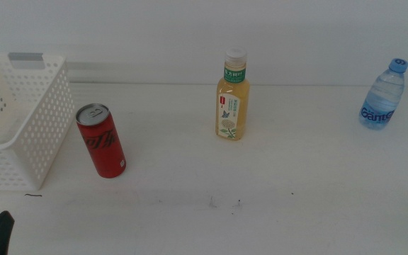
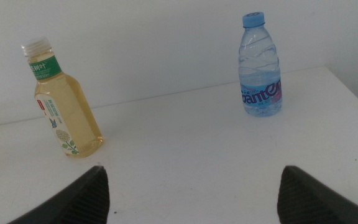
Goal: Use arms to grab the bottles and put them into the dustbin to the left of the table.
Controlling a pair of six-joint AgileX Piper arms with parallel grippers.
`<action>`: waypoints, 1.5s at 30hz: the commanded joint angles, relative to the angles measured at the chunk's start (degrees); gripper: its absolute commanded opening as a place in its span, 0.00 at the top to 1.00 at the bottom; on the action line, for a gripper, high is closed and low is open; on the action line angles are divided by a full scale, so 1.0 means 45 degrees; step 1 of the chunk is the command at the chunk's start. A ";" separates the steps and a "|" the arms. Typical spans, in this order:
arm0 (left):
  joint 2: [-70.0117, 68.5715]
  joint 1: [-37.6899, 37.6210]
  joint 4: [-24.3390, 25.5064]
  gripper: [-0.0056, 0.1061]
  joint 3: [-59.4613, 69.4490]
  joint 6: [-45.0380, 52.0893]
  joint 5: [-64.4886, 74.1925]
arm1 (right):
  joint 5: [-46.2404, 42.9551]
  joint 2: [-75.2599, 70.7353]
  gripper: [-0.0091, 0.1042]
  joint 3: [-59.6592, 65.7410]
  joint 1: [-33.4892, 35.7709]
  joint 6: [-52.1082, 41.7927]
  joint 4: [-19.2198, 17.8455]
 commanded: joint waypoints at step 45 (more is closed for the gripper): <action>1.7136 -0.3671 -0.1284 0.11 -0.0005 0.0269 -1.6675 | -0.0146 -0.0063 0.16 0.0034 -0.0066 -0.0019 -0.0190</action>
